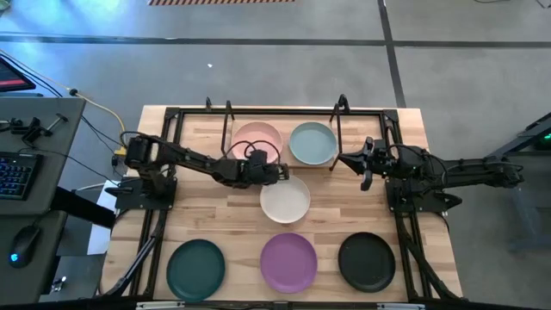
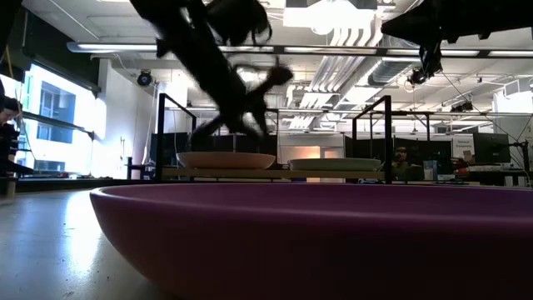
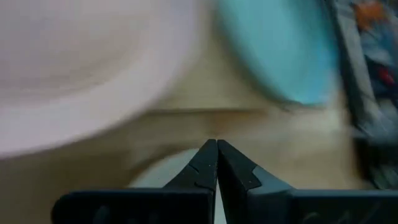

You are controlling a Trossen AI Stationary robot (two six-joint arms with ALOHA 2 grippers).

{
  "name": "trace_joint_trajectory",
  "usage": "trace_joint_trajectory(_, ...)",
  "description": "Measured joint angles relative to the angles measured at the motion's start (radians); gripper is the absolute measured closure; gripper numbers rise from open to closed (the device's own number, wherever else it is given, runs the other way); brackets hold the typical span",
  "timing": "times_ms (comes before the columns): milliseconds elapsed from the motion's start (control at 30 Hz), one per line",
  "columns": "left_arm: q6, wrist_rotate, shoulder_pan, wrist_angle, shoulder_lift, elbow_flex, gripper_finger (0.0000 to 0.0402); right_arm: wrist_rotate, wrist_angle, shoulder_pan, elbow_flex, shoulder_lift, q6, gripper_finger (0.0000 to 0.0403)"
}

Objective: Place and stack plates onto a shelf
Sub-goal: Stack the white plate on top of the light blue plate on the shelf

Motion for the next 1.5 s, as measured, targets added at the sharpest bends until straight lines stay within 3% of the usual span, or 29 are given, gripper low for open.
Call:
trace_joint_trajectory(133,0.385,0.08,-0.012,0.082,-0.139,0.0,0.0401,0.109,-0.143,0.0,0.12,0.019,-0.015,0.0403)
trace_joint_trajectory(233,0.626,0.188,-0.003,0.115,-0.276,0.0,0.0401,0.124,-0.302,-0.018,0.239,0.056,-0.073,0.0403)
trace_joint_trajectory(333,0.795,0.286,0.022,0.114,-0.432,0.0,0.0401,0.123,-0.41,-0.045,0.331,0.095,-0.114,0.0403)
trace_joint_trajectory(533,1.035,0.389,0.051,0.072,-0.711,-0.003,0.0401,0.031,-0.406,-0.076,0.378,0.13,-0.16,0.0403)
trace_joint_trajectory(700,1.043,0.378,0.04,0.065,-0.878,-0.096,0.0401,-0.005,-0.406,-0.074,0.369,0.141,-0.161,0.0403)
trace_joint_trajectory(867,0.978,0.308,-0.002,0.107,-0.963,-0.242,0.0401,-0.02,-0.393,-0.074,0.368,0.161,-0.171,0.0403)
trace_joint_trajectory(1000,0.95,0.272,-0.023,0.133,-0.972,-0.297,0.0401,-0.021,-0.37,-0.074,0.368,0.181,-0.183,0.0403)
trace_joint_trajectory(1333,0.969,0.269,-0.022,0.137,-0.976,-0.299,0.0401,-0.024,-0.361,-0.074,0.368,0.203,-0.177,0.0403)
trace_joint_trajectory(1500,0.994,0.269,-0.022,0.132,-0.975,-0.299,0.0401,-0.073,-0.301,-0.074,0.368,0.209,-0.052,0.0403)
